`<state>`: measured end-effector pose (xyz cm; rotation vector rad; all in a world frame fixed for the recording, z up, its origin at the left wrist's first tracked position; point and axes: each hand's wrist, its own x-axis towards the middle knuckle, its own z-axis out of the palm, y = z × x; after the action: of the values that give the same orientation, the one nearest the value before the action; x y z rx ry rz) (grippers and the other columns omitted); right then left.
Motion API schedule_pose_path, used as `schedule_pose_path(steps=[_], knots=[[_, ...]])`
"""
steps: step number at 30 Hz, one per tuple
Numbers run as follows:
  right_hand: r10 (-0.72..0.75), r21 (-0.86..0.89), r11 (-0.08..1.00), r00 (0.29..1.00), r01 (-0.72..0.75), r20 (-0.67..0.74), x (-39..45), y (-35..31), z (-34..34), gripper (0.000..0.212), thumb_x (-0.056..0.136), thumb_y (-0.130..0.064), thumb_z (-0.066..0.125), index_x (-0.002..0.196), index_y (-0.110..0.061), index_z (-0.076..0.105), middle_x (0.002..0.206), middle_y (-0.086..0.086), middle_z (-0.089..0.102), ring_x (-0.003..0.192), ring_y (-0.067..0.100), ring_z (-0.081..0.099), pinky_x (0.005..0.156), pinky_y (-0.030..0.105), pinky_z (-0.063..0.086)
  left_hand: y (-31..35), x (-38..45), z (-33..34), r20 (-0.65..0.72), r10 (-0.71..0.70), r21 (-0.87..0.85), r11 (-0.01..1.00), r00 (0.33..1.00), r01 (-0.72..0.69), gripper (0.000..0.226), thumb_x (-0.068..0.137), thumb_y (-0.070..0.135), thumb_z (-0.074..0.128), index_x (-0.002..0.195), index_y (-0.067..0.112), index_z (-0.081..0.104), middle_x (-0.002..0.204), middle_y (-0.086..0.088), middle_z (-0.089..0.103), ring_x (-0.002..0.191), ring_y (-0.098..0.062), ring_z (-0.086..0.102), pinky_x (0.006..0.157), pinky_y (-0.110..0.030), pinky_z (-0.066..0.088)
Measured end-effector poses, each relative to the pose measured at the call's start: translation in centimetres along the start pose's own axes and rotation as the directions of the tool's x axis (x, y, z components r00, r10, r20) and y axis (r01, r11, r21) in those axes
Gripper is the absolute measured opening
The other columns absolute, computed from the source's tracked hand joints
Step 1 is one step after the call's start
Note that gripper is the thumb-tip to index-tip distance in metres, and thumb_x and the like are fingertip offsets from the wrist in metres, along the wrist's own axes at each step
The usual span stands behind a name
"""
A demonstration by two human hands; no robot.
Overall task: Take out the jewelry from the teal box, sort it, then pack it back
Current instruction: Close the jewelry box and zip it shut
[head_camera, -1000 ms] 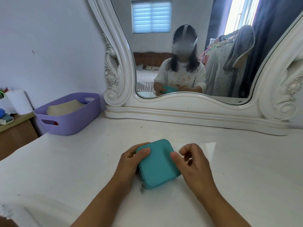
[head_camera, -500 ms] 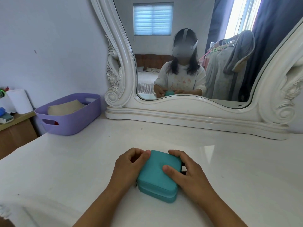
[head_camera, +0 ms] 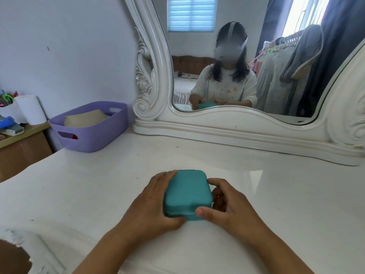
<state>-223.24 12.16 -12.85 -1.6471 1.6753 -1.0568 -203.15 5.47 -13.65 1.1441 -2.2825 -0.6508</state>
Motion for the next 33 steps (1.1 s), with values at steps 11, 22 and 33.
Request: schedule_pose_path(steps=[11,22,33], knots=[[-0.079,-0.236,0.967,0.993,0.097,0.084,6.0,-1.5,3.7,0.065,0.082,-0.025,0.065,0.138,-0.033,0.034,0.127,-0.003,0.046,0.105,0.012,0.055,0.094,0.025,0.045,-3.2,3.9,-2.7,-0.006,-0.075,0.215,0.974,0.997,0.075,0.077,0.071,0.037,0.073,0.134,0.051,0.029,0.154,0.013,0.012,0.133,-0.013,0.034,0.104,-0.029,0.037],[-0.116,-0.173,0.978,0.993,0.120,0.033,19.3,-3.5,11.4,0.057,0.084,-0.018,0.060,0.137,-0.021,0.038,0.129,0.012,0.052,0.113,0.028,0.052,0.102,0.039,0.040,-11.5,11.6,-7.4,-0.248,-0.214,0.177,0.949,0.945,0.261,0.057,0.079,0.008,0.065,0.131,0.024,0.049,0.144,-0.008,0.038,0.129,-0.025,0.041,0.105,-0.032,0.033],[-0.093,-0.177,0.979,0.995,0.099,0.044,24.1,-4.4,14.1,0.058,0.085,-0.015,0.057,0.139,-0.020,0.036,0.137,0.010,0.048,0.117,0.028,0.050,0.104,0.035,0.038,-14.6,14.3,-8.8,-0.283,-0.271,0.105,0.945,0.920,0.310,0.057,0.083,0.000,0.055,0.135,0.020,0.044,0.149,-0.009,0.031,0.136,-0.025,0.031,0.111,-0.033,0.026]])
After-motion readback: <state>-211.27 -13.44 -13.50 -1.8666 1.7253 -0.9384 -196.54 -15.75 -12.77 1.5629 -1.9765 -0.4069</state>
